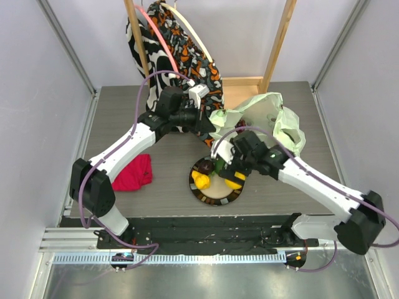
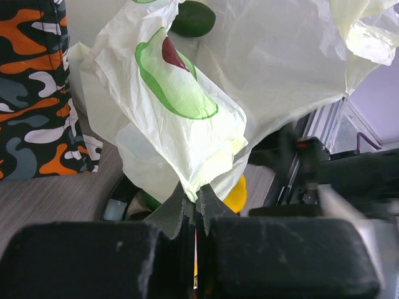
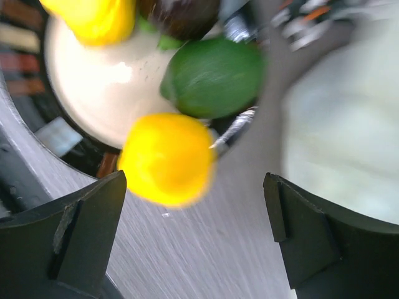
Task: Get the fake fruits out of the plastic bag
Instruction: Place the fake fruit on the plate, then take out the fake fruit from the plastic bag.
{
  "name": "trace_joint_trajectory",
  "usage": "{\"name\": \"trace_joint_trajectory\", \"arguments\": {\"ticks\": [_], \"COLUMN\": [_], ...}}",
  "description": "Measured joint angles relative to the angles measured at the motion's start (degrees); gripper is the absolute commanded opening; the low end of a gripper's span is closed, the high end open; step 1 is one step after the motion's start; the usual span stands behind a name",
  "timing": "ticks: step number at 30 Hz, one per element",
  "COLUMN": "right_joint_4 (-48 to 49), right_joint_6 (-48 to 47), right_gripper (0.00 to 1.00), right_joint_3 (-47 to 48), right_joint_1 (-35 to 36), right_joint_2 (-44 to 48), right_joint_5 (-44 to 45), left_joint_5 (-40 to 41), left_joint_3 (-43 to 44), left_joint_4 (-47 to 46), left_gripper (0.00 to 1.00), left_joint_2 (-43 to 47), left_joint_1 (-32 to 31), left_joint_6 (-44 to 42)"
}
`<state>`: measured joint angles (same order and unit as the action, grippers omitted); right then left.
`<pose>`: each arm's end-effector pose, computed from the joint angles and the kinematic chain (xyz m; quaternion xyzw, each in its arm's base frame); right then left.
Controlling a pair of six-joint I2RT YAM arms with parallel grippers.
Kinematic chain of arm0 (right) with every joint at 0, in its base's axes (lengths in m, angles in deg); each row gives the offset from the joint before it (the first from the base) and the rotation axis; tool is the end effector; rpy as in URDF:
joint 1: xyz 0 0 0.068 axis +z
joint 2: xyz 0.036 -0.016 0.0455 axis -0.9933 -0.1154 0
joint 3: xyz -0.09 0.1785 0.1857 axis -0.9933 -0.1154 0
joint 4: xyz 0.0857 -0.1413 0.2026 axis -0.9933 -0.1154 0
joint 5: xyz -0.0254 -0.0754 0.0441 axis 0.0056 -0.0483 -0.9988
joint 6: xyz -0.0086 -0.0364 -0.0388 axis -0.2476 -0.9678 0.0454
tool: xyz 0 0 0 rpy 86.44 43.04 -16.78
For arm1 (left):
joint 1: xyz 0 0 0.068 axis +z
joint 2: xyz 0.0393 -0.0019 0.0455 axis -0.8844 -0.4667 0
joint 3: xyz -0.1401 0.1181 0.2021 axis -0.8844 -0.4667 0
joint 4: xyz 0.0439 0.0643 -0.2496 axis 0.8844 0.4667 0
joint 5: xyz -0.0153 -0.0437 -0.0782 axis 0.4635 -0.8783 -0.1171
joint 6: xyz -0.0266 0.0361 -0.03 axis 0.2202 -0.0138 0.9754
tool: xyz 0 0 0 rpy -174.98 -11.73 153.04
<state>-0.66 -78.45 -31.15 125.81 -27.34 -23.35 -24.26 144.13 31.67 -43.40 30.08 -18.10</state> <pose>0.1840 0.1702 0.2513 -0.5873 0.7557 0.0449 0.2865 0.3100 -0.2186 0.3398 0.2620 0.7882 -0.4398 0.3416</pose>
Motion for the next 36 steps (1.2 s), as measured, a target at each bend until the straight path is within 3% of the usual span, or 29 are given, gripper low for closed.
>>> {"name": "trace_joint_trajectory", "arguments": {"ticks": [4,7,8,11,15,21,26,30,36], "right_joint_4": [-6.7,-6.7,-6.3,-5.2,-4.1,-2.3,-2.0,3.1,10.4], "right_joint_6": [1.3,1.7,1.7,1.5,2.0,1.6,0.1,-0.4,-0.3], "right_gripper": [0.99,0.87,0.76,0.60,0.52,0.53,0.68,0.78,0.87], "right_joint_3": [12.7,17.9,18.4,16.3,13.2,6.6,1.8,2.2,8.3], "right_joint_1": [-0.1,-0.2,-0.4,-2.6,-11.3,-22.5,-25.2,-26.6,-29.4], "right_joint_2": [6.4,9.7,11.0,12.7,9.8,0.9,-0.9,-4.9,-20.3], "right_joint_5": [-1.0,-1.3,-0.7,1.6,4.1,9.7,12.1,14.4,18.0], "left_joint_5": [-0.6,-1.1,-1.2,-1.7,-2.3,-2.7,-3.2,-3.7,-5.4], "left_joint_3": [0.0,0.0,0.0,0.0,0.0,-1.4,-2.4,-2.4,-2.4], "left_joint_4": [-0.3,-0.7,-0.9,-1.3,-1.8,-2.9,-2.8,-2.9,-2.8], "left_gripper": [0.00,0.00,0.00,0.00,0.00,0.00,0.00,0.00,0.00], "left_joint_2": [0.0,-0.1,-0.3,-0.7,-0.7,-0.6,-0.6,-0.6,-0.6], "left_joint_1": [0.0,0.0,0.0,0.0,0.0,0.0,-0.4,-1.1,-3.6], "left_joint_6": [0.8,1.2,1.6,2.4,3.4,3.9,4.0,4.0,3.6]}}
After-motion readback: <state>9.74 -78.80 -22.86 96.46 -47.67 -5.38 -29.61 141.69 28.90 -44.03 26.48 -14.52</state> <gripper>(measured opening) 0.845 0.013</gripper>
